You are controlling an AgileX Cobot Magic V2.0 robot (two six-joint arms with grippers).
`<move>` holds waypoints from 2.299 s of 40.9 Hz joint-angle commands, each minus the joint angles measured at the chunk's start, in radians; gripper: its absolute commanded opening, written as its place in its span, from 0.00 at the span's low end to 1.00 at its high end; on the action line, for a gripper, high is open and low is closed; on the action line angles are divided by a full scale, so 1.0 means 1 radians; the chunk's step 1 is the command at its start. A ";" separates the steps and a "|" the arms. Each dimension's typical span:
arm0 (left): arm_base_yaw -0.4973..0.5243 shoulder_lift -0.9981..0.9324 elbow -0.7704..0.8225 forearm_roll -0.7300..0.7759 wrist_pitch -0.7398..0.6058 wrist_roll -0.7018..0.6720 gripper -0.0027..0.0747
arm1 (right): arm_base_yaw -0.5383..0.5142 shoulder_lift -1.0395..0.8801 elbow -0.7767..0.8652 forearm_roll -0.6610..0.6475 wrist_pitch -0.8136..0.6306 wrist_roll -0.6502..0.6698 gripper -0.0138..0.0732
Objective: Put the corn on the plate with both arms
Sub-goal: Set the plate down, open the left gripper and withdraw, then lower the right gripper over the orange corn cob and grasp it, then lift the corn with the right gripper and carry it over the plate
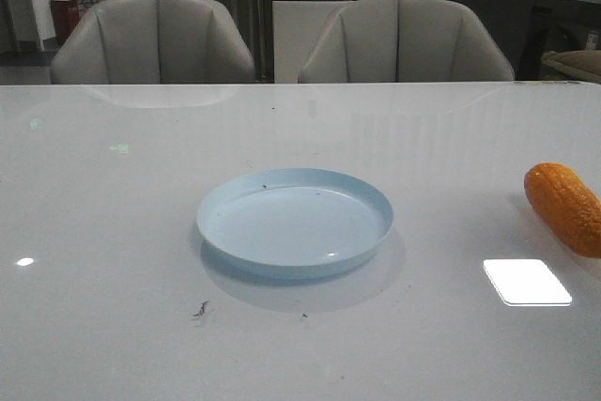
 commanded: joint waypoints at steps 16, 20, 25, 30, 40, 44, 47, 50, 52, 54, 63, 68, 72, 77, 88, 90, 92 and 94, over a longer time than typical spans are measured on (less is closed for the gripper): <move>0.024 -0.421 0.706 -0.193 -0.458 -0.014 0.58 | 0.003 0.030 -0.114 -0.009 0.068 0.000 0.72; 0.024 -0.430 0.726 -0.223 -0.459 -0.014 0.58 | 0.003 0.096 -0.234 -0.009 0.151 0.000 0.73; 0.024 -0.430 0.726 -0.241 -0.477 -0.014 0.58 | 0.003 0.202 -0.361 -0.009 0.230 0.000 0.73; 0.024 -0.430 0.726 -0.262 -0.484 -0.014 0.58 | 0.003 0.324 -0.468 -0.009 0.257 0.000 0.76; 0.024 -0.430 0.726 -0.271 -0.484 -0.014 0.58 | 0.002 0.545 -0.558 -0.009 0.275 0.007 0.78; 0.024 -0.430 0.726 -0.275 -0.481 -0.014 0.58 | 0.002 0.621 -0.559 -0.009 0.278 0.007 0.78; 0.024 -0.430 0.726 -0.275 -0.477 -0.014 0.58 | 0.002 0.662 -0.559 -0.009 0.278 0.007 0.77; 0.024 -0.430 0.726 -0.275 -0.466 -0.014 0.58 | 0.002 0.695 -0.559 -0.009 0.271 0.007 0.77; 0.024 -0.430 0.726 -0.275 -0.457 -0.014 0.58 | 0.002 0.720 -0.559 -0.009 0.263 0.007 0.77; 0.024 -0.430 0.726 -0.275 -0.447 -0.014 0.58 | 0.002 0.737 -0.559 -0.009 0.256 0.007 0.77; 0.024 -0.430 0.726 -0.275 -0.423 -0.014 0.58 | 0.002 0.787 -0.559 -0.009 0.255 0.007 0.77; 0.024 -0.430 0.726 -0.275 -0.423 -0.014 0.58 | 0.002 0.814 -0.559 -0.009 0.256 0.007 0.77; 0.024 -0.430 0.726 -0.275 -0.423 -0.014 0.58 | 0.002 0.833 -0.559 -0.009 0.258 0.007 0.77; 0.024 -0.430 0.726 -0.275 -0.423 -0.014 0.58 | 0.002 0.842 -0.559 -0.009 0.251 0.007 0.75; 0.024 -0.430 0.726 -0.275 -0.423 -0.014 0.58 | 0.004 0.843 -0.632 -0.009 0.294 0.002 0.47; 0.024 -0.430 0.726 -0.275 -0.425 -0.014 0.58 | 0.005 0.843 -0.673 -0.009 0.321 0.002 0.47; 0.024 -0.430 0.726 -0.275 -0.425 -0.014 0.58 | 0.011 0.843 -0.721 -0.009 0.350 0.002 0.47; 0.024 -0.430 0.726 -0.277 -0.427 -0.014 0.58 | 0.023 0.843 -0.775 -0.009 0.374 0.001 0.47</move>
